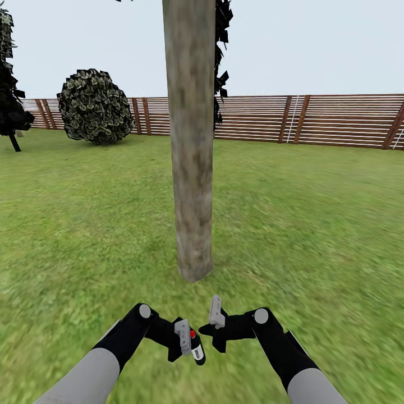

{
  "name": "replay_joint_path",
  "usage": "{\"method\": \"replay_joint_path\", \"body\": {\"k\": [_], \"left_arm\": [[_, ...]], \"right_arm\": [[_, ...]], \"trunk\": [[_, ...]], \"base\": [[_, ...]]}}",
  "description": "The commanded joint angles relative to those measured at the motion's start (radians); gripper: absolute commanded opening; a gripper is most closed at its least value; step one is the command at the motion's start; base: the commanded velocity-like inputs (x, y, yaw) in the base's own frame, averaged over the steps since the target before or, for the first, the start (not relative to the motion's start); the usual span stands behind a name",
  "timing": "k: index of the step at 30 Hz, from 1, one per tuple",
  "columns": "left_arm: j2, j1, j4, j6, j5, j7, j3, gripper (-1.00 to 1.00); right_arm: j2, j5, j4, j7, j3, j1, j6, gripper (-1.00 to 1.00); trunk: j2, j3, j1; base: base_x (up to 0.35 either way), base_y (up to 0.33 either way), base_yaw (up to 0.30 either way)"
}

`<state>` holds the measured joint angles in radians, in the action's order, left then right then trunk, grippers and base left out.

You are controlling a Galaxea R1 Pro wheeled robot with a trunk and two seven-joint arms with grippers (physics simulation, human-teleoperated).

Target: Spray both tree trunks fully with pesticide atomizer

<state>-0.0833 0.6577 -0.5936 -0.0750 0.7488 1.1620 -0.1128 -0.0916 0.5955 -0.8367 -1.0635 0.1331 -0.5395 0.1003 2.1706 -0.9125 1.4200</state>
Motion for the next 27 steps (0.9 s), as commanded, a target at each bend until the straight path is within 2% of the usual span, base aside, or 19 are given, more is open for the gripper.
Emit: {"method": "replay_joint_path", "body": {"k": [1,27], "left_arm": [[0.0,0.0,-0.001,-0.008,0.006,0.002,0.001,-1.0],[-0.009,0.0,-0.002,-0.006,0.0,0.001,0.002,-1.0]], "right_arm": [[0.0,0.01,-0.001,-0.001,-0.001,0.0,0.01,-1.0],[0.0,0.01,-0.001,-0.001,-0.001,0.0,0.01,-1.0]], "trunk": [[0.0,-0.001,0.0],[0.0,-0.001,0.0]], "base": [[0.0,0.0,0.0],[0.0,0.0,0.0]]}}
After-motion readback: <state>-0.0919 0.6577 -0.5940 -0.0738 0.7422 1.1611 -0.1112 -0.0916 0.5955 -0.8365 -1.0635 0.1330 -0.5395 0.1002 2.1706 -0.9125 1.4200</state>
